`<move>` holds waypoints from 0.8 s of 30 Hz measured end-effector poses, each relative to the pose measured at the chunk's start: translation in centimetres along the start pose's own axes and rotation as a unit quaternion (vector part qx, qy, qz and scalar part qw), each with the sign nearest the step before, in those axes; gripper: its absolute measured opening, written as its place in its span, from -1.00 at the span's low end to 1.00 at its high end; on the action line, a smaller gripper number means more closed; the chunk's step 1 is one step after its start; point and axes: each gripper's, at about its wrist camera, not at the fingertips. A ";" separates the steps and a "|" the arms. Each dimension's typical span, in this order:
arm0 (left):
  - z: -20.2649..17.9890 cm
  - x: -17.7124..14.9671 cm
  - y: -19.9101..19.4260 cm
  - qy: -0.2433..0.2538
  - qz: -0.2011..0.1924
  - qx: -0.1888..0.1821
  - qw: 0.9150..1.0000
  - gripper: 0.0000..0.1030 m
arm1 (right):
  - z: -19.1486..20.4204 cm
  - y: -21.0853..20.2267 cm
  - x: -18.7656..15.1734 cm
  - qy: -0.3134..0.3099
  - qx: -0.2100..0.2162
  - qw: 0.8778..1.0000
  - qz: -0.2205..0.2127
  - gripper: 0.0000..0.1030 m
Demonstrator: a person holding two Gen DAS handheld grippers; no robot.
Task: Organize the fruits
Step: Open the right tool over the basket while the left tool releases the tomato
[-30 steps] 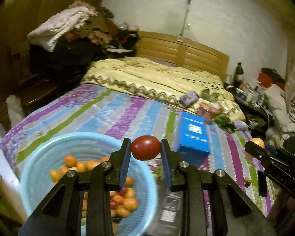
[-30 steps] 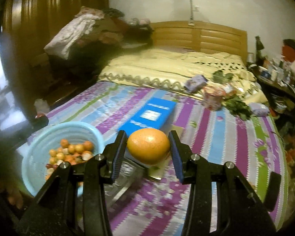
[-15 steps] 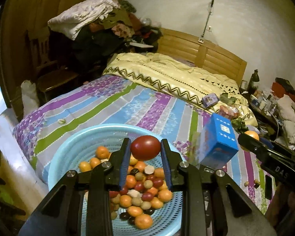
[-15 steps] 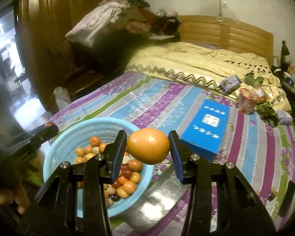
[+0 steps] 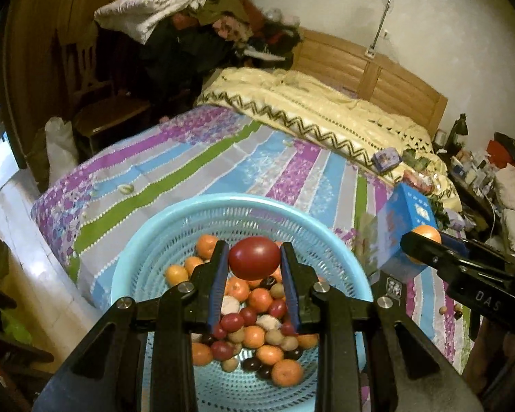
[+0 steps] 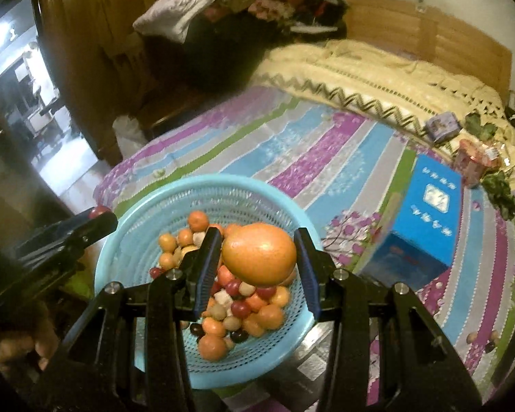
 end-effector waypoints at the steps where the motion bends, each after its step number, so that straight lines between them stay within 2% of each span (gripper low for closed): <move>1: 0.2 -0.1 0.3 0.001 0.007 0.002 1.000 -0.41 | 0.1 0.5 0.0 0.003 0.005 1.000 0.012 -0.14; 14: 1.7 -1.4 3.9 0.007 0.087 0.006 0.996 -0.41 | 0.9 4.2 -0.9 0.002 0.027 0.994 0.107 -0.13; 24: 3.0 -2.7 5.8 -0.003 0.123 0.012 0.992 -0.41 | 0.4 5.6 -1.7 0.002 0.027 0.990 0.137 -0.13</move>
Point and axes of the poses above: each gripper's, at about its wrist camera, not at the fingertips, and y roughly the way its jaws point, z to its left, x to its top, and after that the axes turned 9 degrees about -z, right-handed
